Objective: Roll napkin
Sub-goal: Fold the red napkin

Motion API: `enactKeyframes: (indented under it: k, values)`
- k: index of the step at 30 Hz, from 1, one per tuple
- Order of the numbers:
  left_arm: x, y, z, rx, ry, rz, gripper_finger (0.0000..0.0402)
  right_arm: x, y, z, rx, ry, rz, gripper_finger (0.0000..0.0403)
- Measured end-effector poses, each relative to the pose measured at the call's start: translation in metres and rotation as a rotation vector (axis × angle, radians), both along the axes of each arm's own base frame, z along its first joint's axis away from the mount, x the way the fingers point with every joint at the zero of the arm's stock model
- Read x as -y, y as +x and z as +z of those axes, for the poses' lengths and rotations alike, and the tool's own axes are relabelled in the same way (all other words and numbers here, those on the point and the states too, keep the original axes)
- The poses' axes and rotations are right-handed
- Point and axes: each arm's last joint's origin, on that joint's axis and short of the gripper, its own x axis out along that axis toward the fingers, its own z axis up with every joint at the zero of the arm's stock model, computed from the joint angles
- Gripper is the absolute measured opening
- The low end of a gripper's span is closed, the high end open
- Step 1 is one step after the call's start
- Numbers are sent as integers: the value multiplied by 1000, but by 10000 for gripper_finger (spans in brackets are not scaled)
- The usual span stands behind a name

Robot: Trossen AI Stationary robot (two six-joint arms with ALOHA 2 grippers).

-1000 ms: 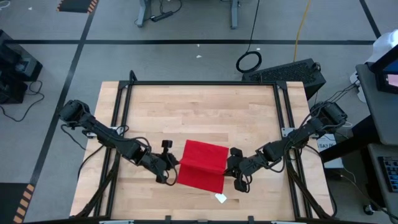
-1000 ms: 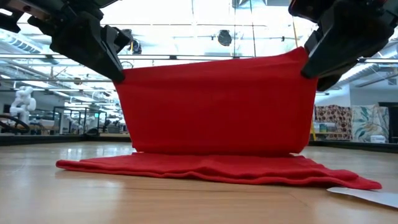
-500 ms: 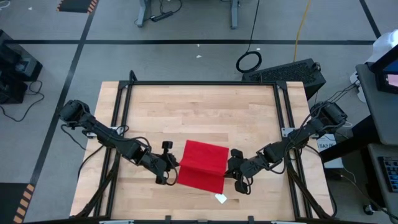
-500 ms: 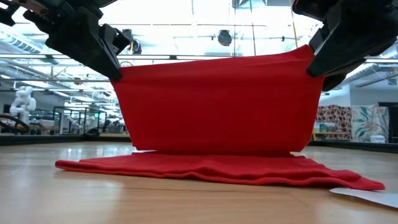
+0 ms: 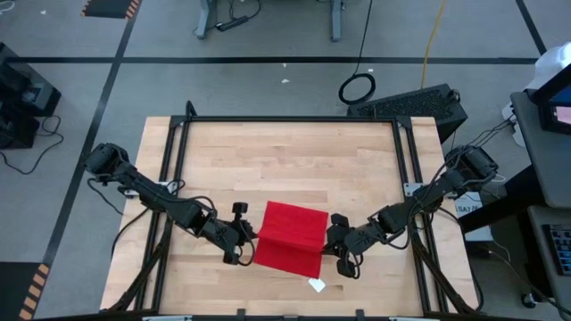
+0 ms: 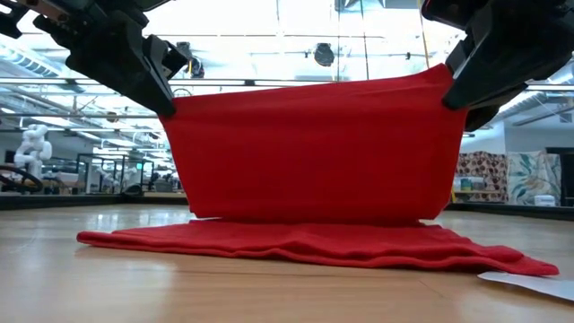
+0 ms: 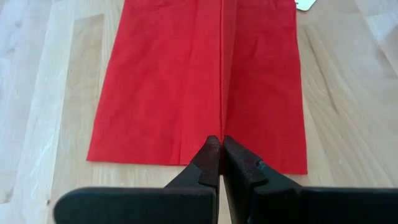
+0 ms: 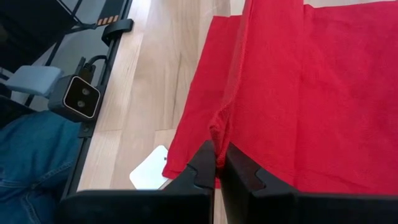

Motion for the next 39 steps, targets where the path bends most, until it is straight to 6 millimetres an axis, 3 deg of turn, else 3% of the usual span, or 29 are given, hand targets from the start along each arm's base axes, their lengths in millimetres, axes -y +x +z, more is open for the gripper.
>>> enactKeyframes:
  k: [15,22,27,33,39]
  values:
    - [1,0,0,-13,-21,-22,11,-1,0,0,-16,44,17,8]
    - [1,-1,-1,-22,-19,-25,15,-3,-1,1,-18,64,41,73]
    - [2,0,0,-11,-48,-42,68,-3,0,1,-15,63,39,123]
    - [3,0,0,-8,-53,-47,145,-2,0,1,-13,58,31,156]
    - [5,-1,0,-44,-109,-97,168,-1,1,1,10,21,11,161]
